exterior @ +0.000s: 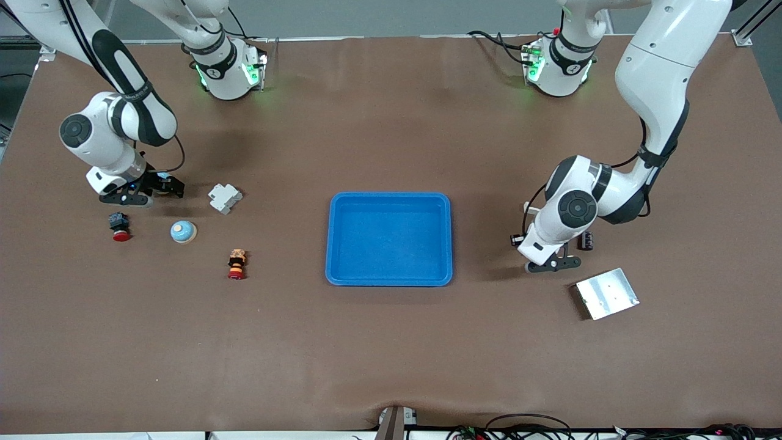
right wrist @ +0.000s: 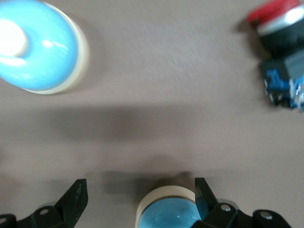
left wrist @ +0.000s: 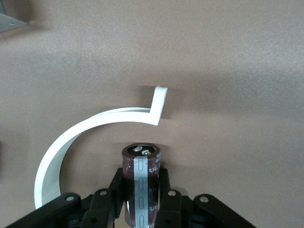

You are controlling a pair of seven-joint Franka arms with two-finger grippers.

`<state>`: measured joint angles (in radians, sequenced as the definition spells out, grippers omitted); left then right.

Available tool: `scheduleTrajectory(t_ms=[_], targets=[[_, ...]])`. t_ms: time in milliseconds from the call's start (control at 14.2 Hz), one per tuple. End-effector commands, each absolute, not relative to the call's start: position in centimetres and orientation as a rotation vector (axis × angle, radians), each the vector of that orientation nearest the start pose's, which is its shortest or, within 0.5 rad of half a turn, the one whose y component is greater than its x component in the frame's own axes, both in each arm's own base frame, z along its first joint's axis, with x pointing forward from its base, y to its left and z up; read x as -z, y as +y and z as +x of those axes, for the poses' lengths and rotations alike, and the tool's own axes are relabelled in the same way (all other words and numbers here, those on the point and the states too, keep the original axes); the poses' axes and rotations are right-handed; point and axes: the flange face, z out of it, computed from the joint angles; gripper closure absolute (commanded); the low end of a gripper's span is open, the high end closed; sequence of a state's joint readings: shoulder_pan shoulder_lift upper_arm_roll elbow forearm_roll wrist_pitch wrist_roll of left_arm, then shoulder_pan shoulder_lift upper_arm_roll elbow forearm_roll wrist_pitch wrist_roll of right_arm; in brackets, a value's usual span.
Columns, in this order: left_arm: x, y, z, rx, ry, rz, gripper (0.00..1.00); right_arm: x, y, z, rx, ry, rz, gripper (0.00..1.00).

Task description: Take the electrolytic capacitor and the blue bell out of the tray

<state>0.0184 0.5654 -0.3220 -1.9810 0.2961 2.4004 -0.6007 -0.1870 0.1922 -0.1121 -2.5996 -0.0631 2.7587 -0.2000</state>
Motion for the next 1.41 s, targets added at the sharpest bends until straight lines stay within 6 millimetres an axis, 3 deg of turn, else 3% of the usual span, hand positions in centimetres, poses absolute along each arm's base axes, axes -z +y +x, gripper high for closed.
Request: scheduleTrajectory(t_ms=[0, 71, 282, 494, 776, 917, 1058, 1340], targets=[[-18.4, -17.3, 57.3, -0.102, -0.146, -3.080, 0.09, -23.0, -11.3, 45.1, -0.121, -0.002, -3.174, 0.00], [-18.5, -17.3, 57.3, -0.099, -0.148, -3.080, 0.00, -24.5, -11.5, 46.6, -0.174, -0.009, -3.169, 0.00], [-18.8, -17.3, 57.4, -0.090, -0.172, -3.080, 0.00, -30.9, -10.6, 51.7, -0.287, -0.054, -3.161, 0.00], [-19.5, -17.6, 57.5, -0.080, -0.191, -3.077, 0.00, -36.9, -9.5, 55.2, -0.286, -0.029, -3.177, 0.00], [-25.6, -17.3, 57.5, -0.092, -0.207, -3.020, 0.00, -39.9, -5.8, 57.4, -0.173, 0.303, -3.194, 0.00], [-29.0, -15.2, 57.6, -0.213, -0.319, -3.012, 0.00, -42.1, -3.3, 58.7, -0.074, 0.468, -3.181, 0.00], [-32.6, -12.2, 57.7, -0.282, -0.255, -3.015, 0.00, -44.2, -1.8, 60.2, 0.003, 0.511, -3.172, 0.00], [-38.3, -5.5, 56.5, -0.384, -0.079, -3.083, 0.00, -46.0, -1.5, 62.3, 0.067, 0.493, -3.113, 0.00]])
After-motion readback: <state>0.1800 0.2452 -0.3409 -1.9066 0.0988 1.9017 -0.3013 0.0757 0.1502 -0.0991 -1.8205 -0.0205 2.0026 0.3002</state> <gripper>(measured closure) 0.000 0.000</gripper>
